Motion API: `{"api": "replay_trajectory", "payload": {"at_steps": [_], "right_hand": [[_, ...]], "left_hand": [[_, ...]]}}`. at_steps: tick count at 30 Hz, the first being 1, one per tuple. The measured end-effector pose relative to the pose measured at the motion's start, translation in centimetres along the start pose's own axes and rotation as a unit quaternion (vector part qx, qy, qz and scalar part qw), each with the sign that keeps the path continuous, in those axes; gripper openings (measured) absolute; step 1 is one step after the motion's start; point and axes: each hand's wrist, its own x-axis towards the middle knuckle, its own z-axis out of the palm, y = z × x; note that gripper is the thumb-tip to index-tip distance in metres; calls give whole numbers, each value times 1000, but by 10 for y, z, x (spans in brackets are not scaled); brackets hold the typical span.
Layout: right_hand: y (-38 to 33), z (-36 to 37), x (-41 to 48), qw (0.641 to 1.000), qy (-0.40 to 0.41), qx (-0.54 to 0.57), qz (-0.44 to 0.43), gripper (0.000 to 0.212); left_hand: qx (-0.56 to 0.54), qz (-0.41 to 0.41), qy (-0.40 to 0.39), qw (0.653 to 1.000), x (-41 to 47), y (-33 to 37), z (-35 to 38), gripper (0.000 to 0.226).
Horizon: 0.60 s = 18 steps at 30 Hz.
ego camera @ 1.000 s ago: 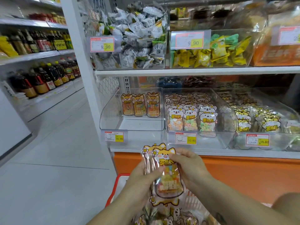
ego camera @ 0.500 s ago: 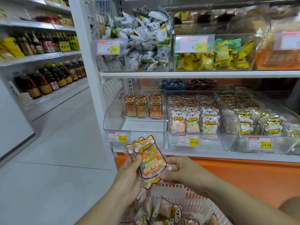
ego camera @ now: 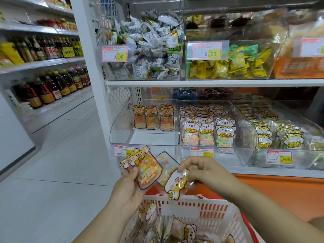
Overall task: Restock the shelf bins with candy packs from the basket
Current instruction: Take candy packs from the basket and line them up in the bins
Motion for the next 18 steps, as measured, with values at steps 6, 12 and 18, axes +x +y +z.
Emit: {"api": "replay_trajectory", "payload": {"at_steps": [6, 12, 18], "right_hand": [[-19, -28, -7, 995, -91, 50, -14, 39], [-27, -41, -3, 979, 146, -57, -131, 9], [-13, -31, 5, 971, 205, -42, -113, 14]], "left_hand": [[48, 24, 9, 999, 5, 15, 0, 35], [197, 86, 9, 977, 6, 14, -3, 27], [318, 89, -35, 943, -12, -21, 5, 18]]}}
